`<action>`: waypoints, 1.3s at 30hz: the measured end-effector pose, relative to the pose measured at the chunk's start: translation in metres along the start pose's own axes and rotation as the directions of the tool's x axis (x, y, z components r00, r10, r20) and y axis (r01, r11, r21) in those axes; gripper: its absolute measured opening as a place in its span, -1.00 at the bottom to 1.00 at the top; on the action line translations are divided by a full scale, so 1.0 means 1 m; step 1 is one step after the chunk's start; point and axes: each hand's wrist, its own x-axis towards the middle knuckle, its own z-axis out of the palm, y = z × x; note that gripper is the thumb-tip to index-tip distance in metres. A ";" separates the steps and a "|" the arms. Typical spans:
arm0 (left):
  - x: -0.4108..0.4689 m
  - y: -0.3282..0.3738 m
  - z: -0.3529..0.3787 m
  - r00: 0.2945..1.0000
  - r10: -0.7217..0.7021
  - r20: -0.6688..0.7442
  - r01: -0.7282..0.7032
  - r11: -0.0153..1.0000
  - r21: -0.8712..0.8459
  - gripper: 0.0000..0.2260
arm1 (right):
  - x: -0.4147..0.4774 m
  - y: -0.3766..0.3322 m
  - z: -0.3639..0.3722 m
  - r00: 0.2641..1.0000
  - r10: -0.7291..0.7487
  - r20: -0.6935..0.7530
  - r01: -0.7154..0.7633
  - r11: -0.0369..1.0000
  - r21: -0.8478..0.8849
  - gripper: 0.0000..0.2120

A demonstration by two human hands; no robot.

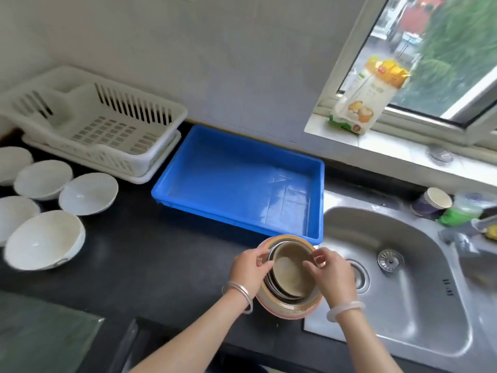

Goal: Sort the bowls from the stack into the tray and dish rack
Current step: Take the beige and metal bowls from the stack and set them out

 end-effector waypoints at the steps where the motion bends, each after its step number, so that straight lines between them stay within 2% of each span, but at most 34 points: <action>1: 0.000 0.001 0.005 1.000 0.014 -0.002 -0.014 0.999 0.032 -0.68 | -0.001 0.003 0.001 1.000 0.003 -0.006 -0.003 1.000 0.010 -0.84; 8: 0.004 0.000 0.014 0.998 0.051 -0.047 -0.046 0.993 0.109 -0.69 | 0.000 0.009 0.004 0.996 0.086 -0.037 -0.083 0.993 0.086 -0.84; 19: 0.005 -0.003 0.015 0.998 0.041 -0.049 -0.038 0.998 0.054 -0.74 | -0.001 0.008 -0.002 0.997 -0.019 -0.072 0.009 0.991 -0.130 -0.89; 22: 0.005 -0.001 0.016 0.998 0.029 -0.054 -0.029 1.000 0.000 -0.79 | -0.001 0.012 -0.010 0.999 0.023 -0.038 -0.022 0.999 0.033 -0.91; 24: 0.006 0.003 0.017 0.998 0.005 -0.055 -0.006 1.000 -0.022 -0.83 | -0.001 0.016 -0.018 0.998 0.060 -0.003 -0.059 0.984 0.169 -0.83; 27: 0.007 0.005 0.019 0.997 -0.002 -0.071 0.005 0.999 0.036 -0.87 | -0.001 0.021 -0.028 0.994 0.108 0.002 -0.104 0.954 0.280 -0.78; 33: 0.010 0.016 0.024 0.986 -0.011 -0.163 0.031 0.993 0.118 -0.98 | -0.005 0.027 -0.037 0.989 0.145 -0.006 -0.132 0.912 0.388 -0.91; 39: 0.011 0.024 0.021 0.984 -0.013 -0.176 0.023 0.998 0.059 -0.94 | -0.007 0.027 -0.047 0.987 0.160 -0.018 -0.138 0.900 0.414 -0.94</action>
